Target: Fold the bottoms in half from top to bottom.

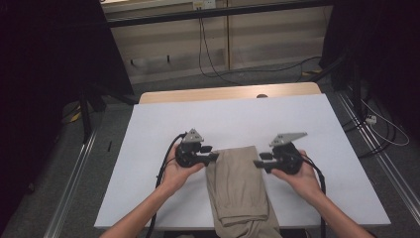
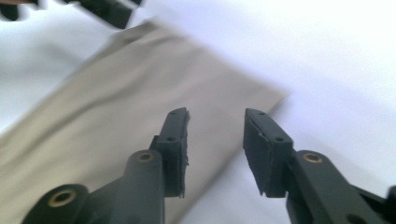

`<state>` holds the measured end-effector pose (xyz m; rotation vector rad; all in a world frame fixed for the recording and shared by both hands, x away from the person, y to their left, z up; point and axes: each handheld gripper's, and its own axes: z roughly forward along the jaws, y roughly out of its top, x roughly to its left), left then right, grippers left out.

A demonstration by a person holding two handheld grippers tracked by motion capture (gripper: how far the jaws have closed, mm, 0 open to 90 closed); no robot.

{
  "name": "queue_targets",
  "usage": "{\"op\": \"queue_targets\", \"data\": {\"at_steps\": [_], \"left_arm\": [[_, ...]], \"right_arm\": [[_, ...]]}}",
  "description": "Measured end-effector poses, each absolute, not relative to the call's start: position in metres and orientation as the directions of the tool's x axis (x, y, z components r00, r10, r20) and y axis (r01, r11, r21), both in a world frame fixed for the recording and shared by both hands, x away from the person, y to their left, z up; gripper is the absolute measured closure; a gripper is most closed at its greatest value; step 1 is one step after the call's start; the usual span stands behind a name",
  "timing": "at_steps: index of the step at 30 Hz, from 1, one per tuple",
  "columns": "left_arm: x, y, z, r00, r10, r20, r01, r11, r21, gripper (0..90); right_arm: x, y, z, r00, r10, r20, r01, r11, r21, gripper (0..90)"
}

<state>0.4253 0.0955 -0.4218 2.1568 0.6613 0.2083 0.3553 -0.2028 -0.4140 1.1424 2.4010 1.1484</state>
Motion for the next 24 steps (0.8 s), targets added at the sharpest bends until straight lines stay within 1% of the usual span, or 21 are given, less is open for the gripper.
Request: {"op": "queue_targets", "data": {"at_steps": [1,2,3,5,6,7,8,9,10,11,13,15,16,17,20,21,22,23,24], "left_arm": [[0.432,0.093,-0.424,0.842,0.534,-0.078,0.391,-0.504,0.77,57.7],[0.436,0.091,-0.426,0.841,0.535,-0.08,0.394,-0.504,0.768,57.7],[0.44,0.088,-0.432,0.837,0.537,-0.108,0.415,-0.494,0.764,57.7],[0.441,0.084,-0.439,0.838,0.532,-0.123,0.437,-0.517,0.736,56.6],[0.441,0.084,-0.443,0.838,0.534,-0.116,0.438,-0.53,0.726,58.0],[0.441,0.085,-0.445,0.842,0.525,-0.121,0.44,-0.54,0.718,73.1],[0.442,0.087,-0.446,0.838,0.531,-0.123,0.445,-0.536,0.718,73.1],[0.442,0.09,-0.445,0.834,0.535,-0.138,0.456,-0.526,0.718,77.4],[0.442,0.091,-0.445,0.838,0.528,-0.139,0.451,-0.527,0.72,82.6],[0.441,0.092,-0.445,0.835,0.535,-0.132,0.452,-0.528,0.719,83.9],[0.44,0.094,-0.446,0.826,0.547,-0.136,0.462,-0.519,0.719,84.2],[0.44,0.097,-0.447,0.823,0.544,-0.165,0.476,-0.501,0.723,83.6],[0.44,0.098,-0.447,0.821,0.547,-0.162,0.475,-0.498,0.726,81.6],[0.44,0.099,-0.446,0.818,0.553,-0.159,0.474,-0.492,0.73,76.7],[0.443,0.101,-0.445,0.812,0.551,-0.191,0.483,-0.452,0.75,56.6],[0.444,0.1,-0.446,0.81,0.554,-0.191,0.483,-0.447,0.753,53.0],[0.445,0.099,-0.447,0.808,0.556,-0.196,0.487,-0.441,0.754,47.2],[0.446,0.097,-0.451,0.805,0.554,-0.212,0.503,-0.448,0.739,41.8],[0.446,0.097,-0.451,0.805,0.554,-0.212,0.503,-0.448,0.739,42.0]], "right_arm": [[0.377,-0.201,-0.411,-0.646,0.756,0.104,0.551,0.369,0.749,63.4],[0.377,-0.201,-0.411,-0.646,0.756,0.104,0.551,0.369,0.749,63.4],[0.384,-0.2,-0.411,-0.641,0.76,0.111,0.556,0.359,0.75,63.7],[0.401,-0.198,-0.416,-0.619,0.774,0.137,0.575,0.327,0.75,63.2],[0.406,-0.197,-0.419,-0.617,0.775,0.134,0.578,0.332,0.746,62.4],[0.415,-0.196,-0.429,-0.603,0.784,0.146,0.593,0.318,0.74,60.7],[0.415,-0.196,-0.429,-0.603,0.784,0.146,0.593,0.318,0.74,60.7],[0.418,-0.196,-0.433,-0.602,0.784,0.15,0.598,0.318,0.735,59.4],[0.42,-0.195,-0.438,-0.594,0.791,0.146,0.607,0.322,0.726,56.0],[0.422,-0.195,-0.441,-0.589,0.796,0.139,0.613,0.327,0.72,53.3],[0.426,-0.196,-0.446,-0.594,0.788,0.162,0.611,0.31,0.728,51.4],[0.428,-0.196,-0.451,-0.589,0.791,0.163,0.622,0.315,0.717,50.5],[0.428,-0.196,-0.454,-0.591,0.79,0.164,0.629,0.324,0.707,50.0],[0.428,-0.195,-0.456,-0.604,0.781,0.156,0.621,0.34,0.706,47.9],[0.425,-0.191,-0.456,-0.624,0.771,0.126,0.605,0.374,0.703,45.7],[0.424,-0.19,-0.456,-0.633,0.767,0.107,0.593,0.391,0.704,45.9],[0.424,-0.189,-0.456,-0.642,0.761,0.095,0.584,0.405,0.704,46.4],[0.424,-0.188,-0.456,-0.669,0.738,0.088,0.568,0.43,0.702,50.3],[0.424,-0.188,-0.456,-0.669,0.738,0.088,0.568,0.43,0.702,50.3]]}}
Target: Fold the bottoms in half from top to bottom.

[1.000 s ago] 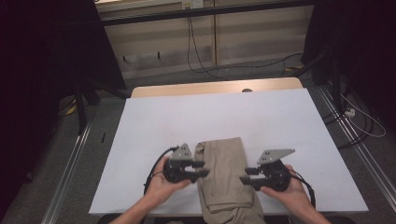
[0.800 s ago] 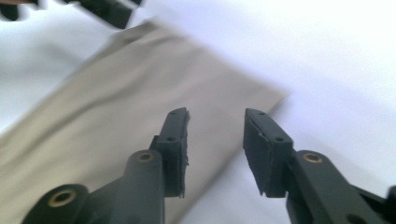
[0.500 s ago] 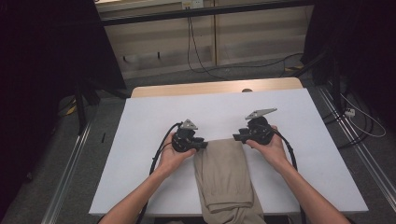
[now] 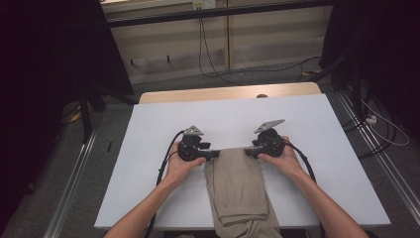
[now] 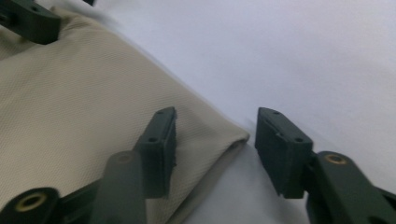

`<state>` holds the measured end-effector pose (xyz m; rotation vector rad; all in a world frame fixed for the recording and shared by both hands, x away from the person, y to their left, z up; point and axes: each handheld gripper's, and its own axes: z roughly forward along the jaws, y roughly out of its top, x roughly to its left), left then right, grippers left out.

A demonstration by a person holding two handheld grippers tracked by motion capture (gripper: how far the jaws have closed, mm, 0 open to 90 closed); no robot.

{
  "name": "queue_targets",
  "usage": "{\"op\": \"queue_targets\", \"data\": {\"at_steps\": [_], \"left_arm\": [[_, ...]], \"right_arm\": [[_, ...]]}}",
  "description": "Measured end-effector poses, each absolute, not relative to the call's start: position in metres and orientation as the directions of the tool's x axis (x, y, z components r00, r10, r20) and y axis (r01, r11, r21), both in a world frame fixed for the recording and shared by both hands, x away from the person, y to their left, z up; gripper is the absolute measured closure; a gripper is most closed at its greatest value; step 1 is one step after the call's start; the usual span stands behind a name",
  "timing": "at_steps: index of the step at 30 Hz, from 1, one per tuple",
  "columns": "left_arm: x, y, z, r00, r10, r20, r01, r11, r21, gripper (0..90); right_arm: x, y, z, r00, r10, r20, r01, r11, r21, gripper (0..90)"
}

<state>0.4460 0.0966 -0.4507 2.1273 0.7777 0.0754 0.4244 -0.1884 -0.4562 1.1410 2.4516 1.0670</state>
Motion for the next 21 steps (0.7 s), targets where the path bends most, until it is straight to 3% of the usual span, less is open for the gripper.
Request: {"op": "queue_targets", "data": {"at_steps": [4,6,7,11,12,15,21], "left_arm": [[0.443,0.087,-0.458,0.822,0.544,-0.172,0.476,-0.488,0.731,41.3],[0.439,0.083,-0.457,0.835,0.527,-0.161,0.46,-0.507,0.728,45.3],[0.436,0.081,-0.457,0.842,0.519,-0.149,0.45,-0.521,0.725,54.0],[0.432,0.081,-0.455,0.841,0.511,-0.179,0.472,-0.528,0.706,59.5],[0.431,0.082,-0.455,0.839,0.508,-0.195,0.482,-0.526,0.7,67.4],[0.424,0.084,-0.449,0.849,0.482,-0.214,0.481,-0.542,0.689,79.2],[0.429,0.09,-0.427,0.82,0.524,-0.232,0.497,-0.448,0.743,80.6]], "right_arm": [[0.423,-0.186,-0.456,-0.698,0.71,0.087,0.551,0.456,0.699,58.4],[0.422,-0.183,-0.455,-0.71,0.697,0.094,0.548,0.465,0.695,62.0],[0.421,-0.182,-0.454,-0.717,0.689,0.106,0.553,0.47,0.689,65.9],[0.419,-0.18,-0.454,-0.715,0.688,0.124,0.566,0.466,0.68,73.3],[0.419,-0.18,-0.454,-0.719,0.679,0.144,0.572,0.461,0.678,81.1],[0.416,-0.178,-0.452,-0.71,0.684,0.166,0.591,0.45,0.669,83.6],[0.419,-0.177,-0.441,-0.687,0.7,0.197,0.595,0.385,0.706,84.6]]}}
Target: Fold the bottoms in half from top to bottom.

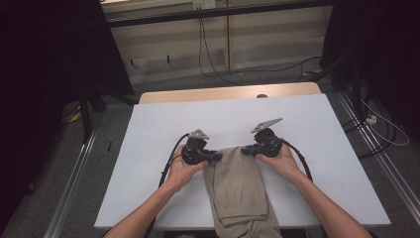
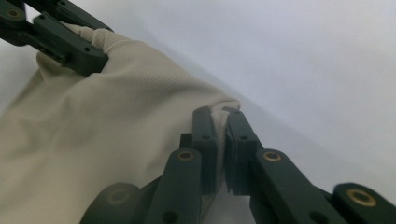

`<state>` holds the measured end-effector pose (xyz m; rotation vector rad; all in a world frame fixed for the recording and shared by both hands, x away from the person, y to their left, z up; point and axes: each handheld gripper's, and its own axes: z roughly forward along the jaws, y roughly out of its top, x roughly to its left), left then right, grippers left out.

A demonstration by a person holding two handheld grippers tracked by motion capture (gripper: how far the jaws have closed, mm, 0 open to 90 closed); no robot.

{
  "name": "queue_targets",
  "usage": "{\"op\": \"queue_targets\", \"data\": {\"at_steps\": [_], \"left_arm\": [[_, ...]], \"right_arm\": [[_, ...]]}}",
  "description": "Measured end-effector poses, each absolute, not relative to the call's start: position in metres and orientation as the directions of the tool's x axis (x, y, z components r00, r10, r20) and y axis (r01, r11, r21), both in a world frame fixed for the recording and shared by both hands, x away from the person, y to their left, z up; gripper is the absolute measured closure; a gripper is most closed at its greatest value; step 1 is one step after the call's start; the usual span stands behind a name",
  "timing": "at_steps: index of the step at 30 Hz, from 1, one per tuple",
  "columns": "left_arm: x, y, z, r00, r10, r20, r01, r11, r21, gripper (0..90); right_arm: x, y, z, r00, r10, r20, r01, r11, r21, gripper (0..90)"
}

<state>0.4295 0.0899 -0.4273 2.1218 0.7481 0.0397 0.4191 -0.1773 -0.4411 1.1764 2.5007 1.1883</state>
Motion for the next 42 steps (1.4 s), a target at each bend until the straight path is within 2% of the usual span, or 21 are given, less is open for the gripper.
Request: {"op": "queue_targets", "data": {"at_steps": [7,13,22,30,40,42], "left_arm": [[0.454,0.105,-0.399,0.776,0.587,-0.233,0.501,-0.347,0.793,80.7],[0.473,0.111,-0.387,0.742,0.622,-0.248,0.511,-0.287,0.811,80.7],[0.506,0.09,-0.362,0.731,0.648,-0.216,0.462,-0.237,0.855,80.7],[0.555,0.072,-0.335,0.702,0.679,-0.217,0.443,-0.177,0.879,80.6],[0.593,0.07,-0.336,0.65,0.717,-0.254,0.487,-0.135,0.863,80.4],[0.596,0.068,-0.343,0.634,0.73,-0.258,0.508,-0.141,0.85,77.8]], "right_arm": [[0.442,-0.178,-0.404,-0.625,0.75,0.215,0.568,0.25,0.784,85.0],[0.454,-0.174,-0.386,-0.602,0.767,0.221,0.535,0.183,0.825,85.0],[0.473,-0.189,-0.349,-0.561,0.804,0.2,0.494,0.131,0.86,84.9],[0.513,-0.202,-0.318,-0.505,0.846,0.175,0.472,0.101,0.876,84.8],[0.559,-0.201,-0.315,-0.453,0.874,0.176,0.477,0.071,0.876,84.6],[0.567,-0.198,-0.323,-0.428,0.888,0.166,0.496,0.078,0.865,79.9]]}}
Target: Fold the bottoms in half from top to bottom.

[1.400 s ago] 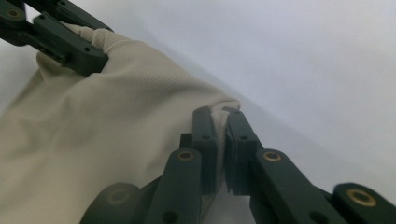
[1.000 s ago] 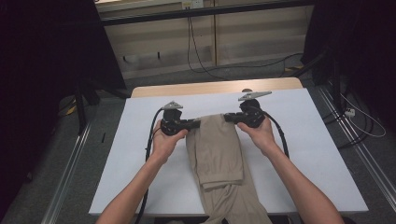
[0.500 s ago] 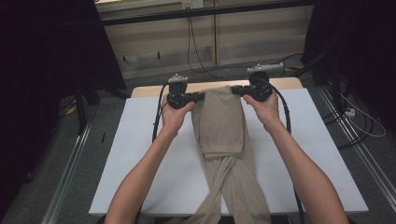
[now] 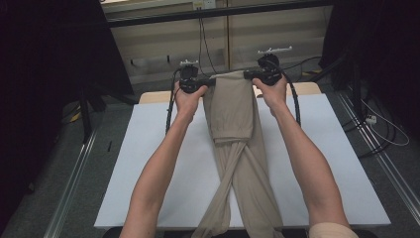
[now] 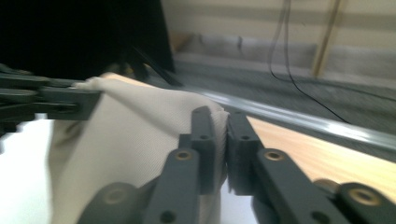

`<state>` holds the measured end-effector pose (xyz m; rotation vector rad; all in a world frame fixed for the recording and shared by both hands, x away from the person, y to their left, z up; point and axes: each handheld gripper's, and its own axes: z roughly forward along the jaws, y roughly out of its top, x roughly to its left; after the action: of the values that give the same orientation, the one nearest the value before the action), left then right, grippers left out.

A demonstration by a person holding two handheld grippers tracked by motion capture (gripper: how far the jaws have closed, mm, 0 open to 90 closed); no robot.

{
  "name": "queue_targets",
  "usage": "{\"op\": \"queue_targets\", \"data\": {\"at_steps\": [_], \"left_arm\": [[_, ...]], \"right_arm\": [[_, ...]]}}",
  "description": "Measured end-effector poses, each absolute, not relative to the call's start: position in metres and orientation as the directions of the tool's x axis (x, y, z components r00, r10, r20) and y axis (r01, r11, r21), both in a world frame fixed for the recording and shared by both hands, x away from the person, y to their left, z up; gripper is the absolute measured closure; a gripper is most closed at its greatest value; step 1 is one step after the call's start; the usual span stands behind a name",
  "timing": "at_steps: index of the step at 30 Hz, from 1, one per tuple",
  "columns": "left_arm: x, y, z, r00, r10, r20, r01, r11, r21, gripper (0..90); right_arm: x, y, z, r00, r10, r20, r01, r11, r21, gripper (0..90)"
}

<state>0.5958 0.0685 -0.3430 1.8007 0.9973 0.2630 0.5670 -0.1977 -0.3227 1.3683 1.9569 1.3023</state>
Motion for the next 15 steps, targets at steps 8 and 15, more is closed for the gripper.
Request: {"op": "queue_targets", "data": {"at_steps": [8,15], "left_arm": [[0.58,0.079,-0.364,0.619,0.749,-0.237,0.534,-0.18,0.826,34.0],[0.518,0.097,-0.376,0.675,0.71,-0.202,0.503,-0.242,0.83,24.9]], "right_arm": [[0.557,-0.206,-0.347,-0.404,0.901,0.155,0.535,0.096,0.839,47.2],[0.485,-0.208,-0.364,-0.507,0.842,0.187,0.528,0.132,0.839,44.7]]}}
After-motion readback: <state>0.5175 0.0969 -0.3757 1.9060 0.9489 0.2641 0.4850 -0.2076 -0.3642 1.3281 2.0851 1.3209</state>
